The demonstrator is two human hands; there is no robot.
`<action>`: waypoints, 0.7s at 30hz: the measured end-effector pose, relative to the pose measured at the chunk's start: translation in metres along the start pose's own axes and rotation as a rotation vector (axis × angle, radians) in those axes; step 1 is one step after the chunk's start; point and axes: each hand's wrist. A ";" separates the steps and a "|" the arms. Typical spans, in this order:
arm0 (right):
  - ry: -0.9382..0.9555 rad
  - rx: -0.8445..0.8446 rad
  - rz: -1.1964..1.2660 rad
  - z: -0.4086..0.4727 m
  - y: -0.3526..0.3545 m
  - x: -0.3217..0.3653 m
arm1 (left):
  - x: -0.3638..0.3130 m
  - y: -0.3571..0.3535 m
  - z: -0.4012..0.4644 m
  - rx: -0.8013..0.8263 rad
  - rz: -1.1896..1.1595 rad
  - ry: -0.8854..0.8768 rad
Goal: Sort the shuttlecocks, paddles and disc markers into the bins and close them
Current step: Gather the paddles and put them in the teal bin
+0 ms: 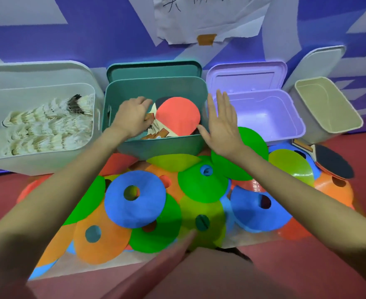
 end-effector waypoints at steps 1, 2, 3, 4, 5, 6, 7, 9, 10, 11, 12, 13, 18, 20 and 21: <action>0.009 0.006 -0.023 -0.011 0.006 -0.015 | -0.015 -0.003 0.000 -0.022 -0.025 -0.028; -0.004 0.015 -0.036 -0.021 0.009 -0.031 | -0.030 -0.006 0.001 -0.037 -0.046 -0.053; -0.032 0.027 -0.047 -0.032 0.013 -0.049 | -0.048 -0.009 0.001 -0.052 -0.064 -0.073; -0.066 0.040 -0.056 -0.045 0.016 -0.066 | -0.067 -0.012 0.001 -0.069 -0.082 -0.090; -0.099 0.049 -0.071 -0.058 0.019 -0.084 | -0.086 -0.015 0.000 -0.092 -0.101 -0.109; -0.129 0.050 -0.084 -0.071 0.021 -0.103 | -0.106 -0.020 0.000 -0.116 -0.125 -0.131; -0.158 0.047 -0.083 -0.086 0.023 -0.123 | -0.128 -0.023 -0.002 -0.138 -0.152 -0.154; -0.237 0.064 -0.059 -0.114 0.029 -0.161 | -0.169 -0.033 -0.007 -0.151 -0.201 -0.188; -0.274 0.072 -0.050 -0.128 0.031 -0.180 | -0.190 -0.038 -0.010 -0.147 -0.217 -0.200; -0.305 0.074 -0.045 -0.142 0.033 -0.199 | -0.209 -0.045 -0.013 -0.138 -0.227 -0.213; -0.341 0.072 -0.043 -0.155 0.036 -0.216 | -0.227 -0.053 -0.015 -0.129 -0.231 -0.228; -0.381 0.070 -0.040 -0.168 0.040 -0.234 | -0.245 -0.060 -0.016 -0.118 -0.232 -0.244; -0.491 0.100 -0.029 -0.219 0.055 -0.322 | -0.328 -0.090 -0.008 -0.006 -0.248 -0.328; -0.548 0.096 -0.007 -0.227 0.060 -0.352 | -0.357 -0.102 0.003 0.017 -0.258 -0.355; -0.569 0.083 0.004 -0.228 0.062 -0.366 | -0.372 -0.109 0.010 0.036 -0.256 -0.381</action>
Point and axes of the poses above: each hand's wrist, its own z-axis towards the middle knuckle, its own y-axis out of the back of the hand, x = y × z, and after that the axes turned 13 degrees about -x, right-handed
